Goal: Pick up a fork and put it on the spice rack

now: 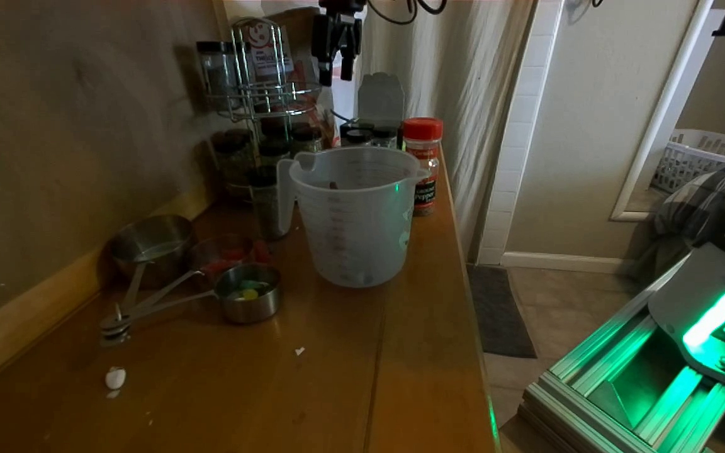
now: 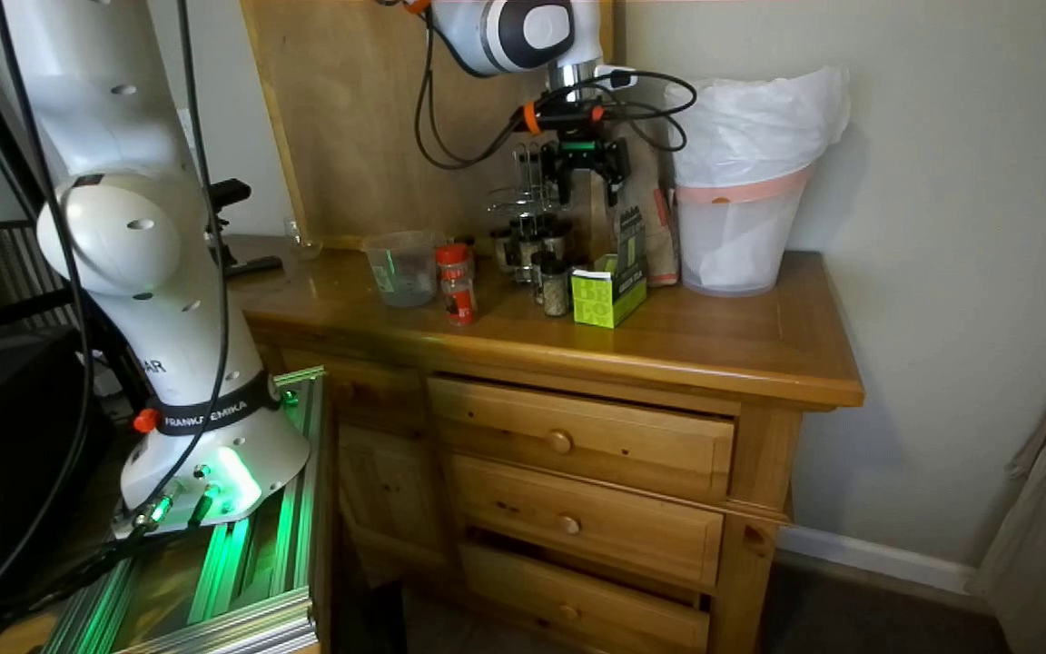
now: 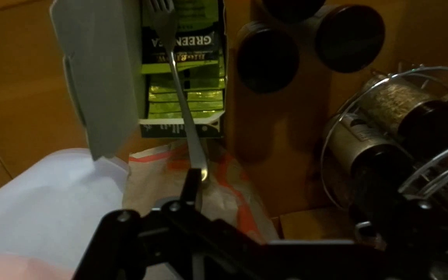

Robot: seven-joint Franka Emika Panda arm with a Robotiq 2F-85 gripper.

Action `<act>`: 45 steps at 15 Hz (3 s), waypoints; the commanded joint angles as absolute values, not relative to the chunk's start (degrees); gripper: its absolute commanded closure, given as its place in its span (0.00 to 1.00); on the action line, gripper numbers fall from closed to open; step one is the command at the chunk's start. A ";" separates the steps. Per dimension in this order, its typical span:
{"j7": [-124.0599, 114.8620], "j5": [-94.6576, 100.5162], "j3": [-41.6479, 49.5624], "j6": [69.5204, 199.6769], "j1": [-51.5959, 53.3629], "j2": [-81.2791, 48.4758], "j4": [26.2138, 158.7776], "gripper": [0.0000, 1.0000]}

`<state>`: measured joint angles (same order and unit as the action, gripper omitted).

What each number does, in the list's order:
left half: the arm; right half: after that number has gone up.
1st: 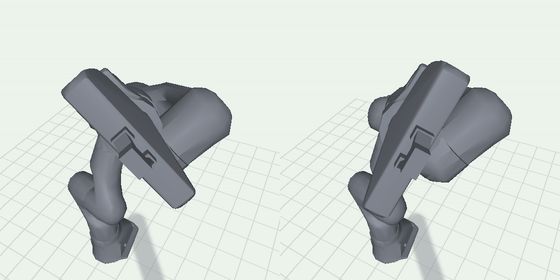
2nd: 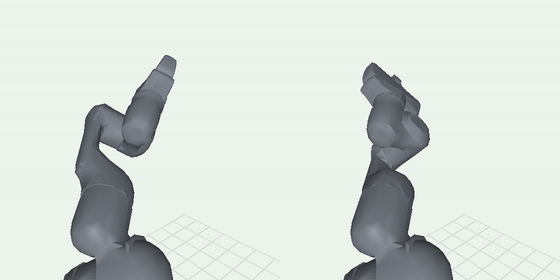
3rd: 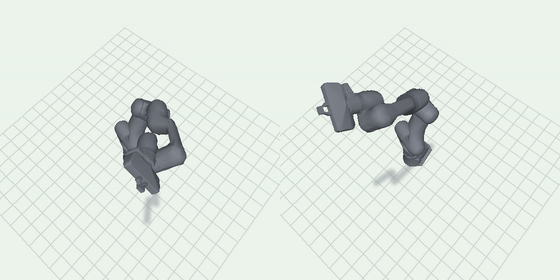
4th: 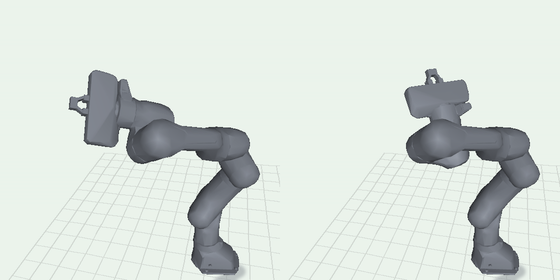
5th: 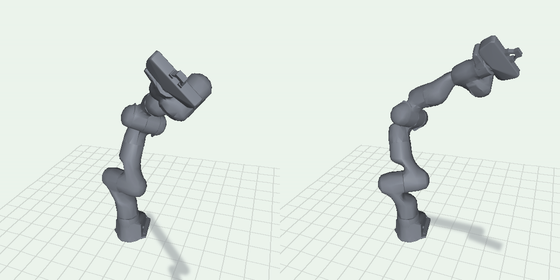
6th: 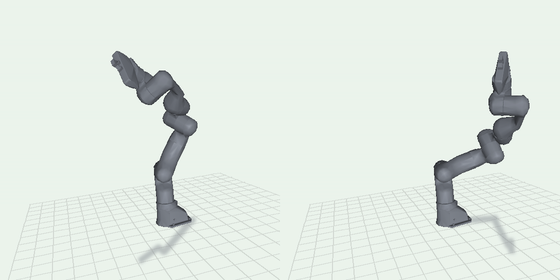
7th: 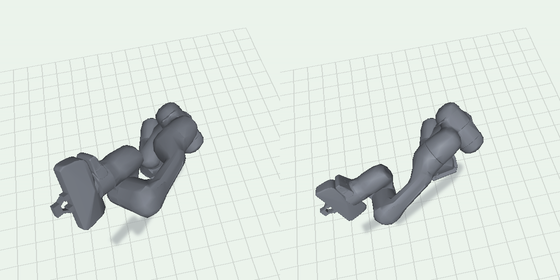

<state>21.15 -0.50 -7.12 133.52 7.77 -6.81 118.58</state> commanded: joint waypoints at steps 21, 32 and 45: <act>24.30 2.73 -6.99 141.07 4.31 -17.30 114.10 0.15; 24.20 4.18 -6.85 142.40 4.06 -19.70 112.60 0.76; 28.53 -1.55 -10.68 141.02 3.40 -8.83 117.24 0.96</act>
<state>25.42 1.50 -8.83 141.56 4.48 -14.90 113.98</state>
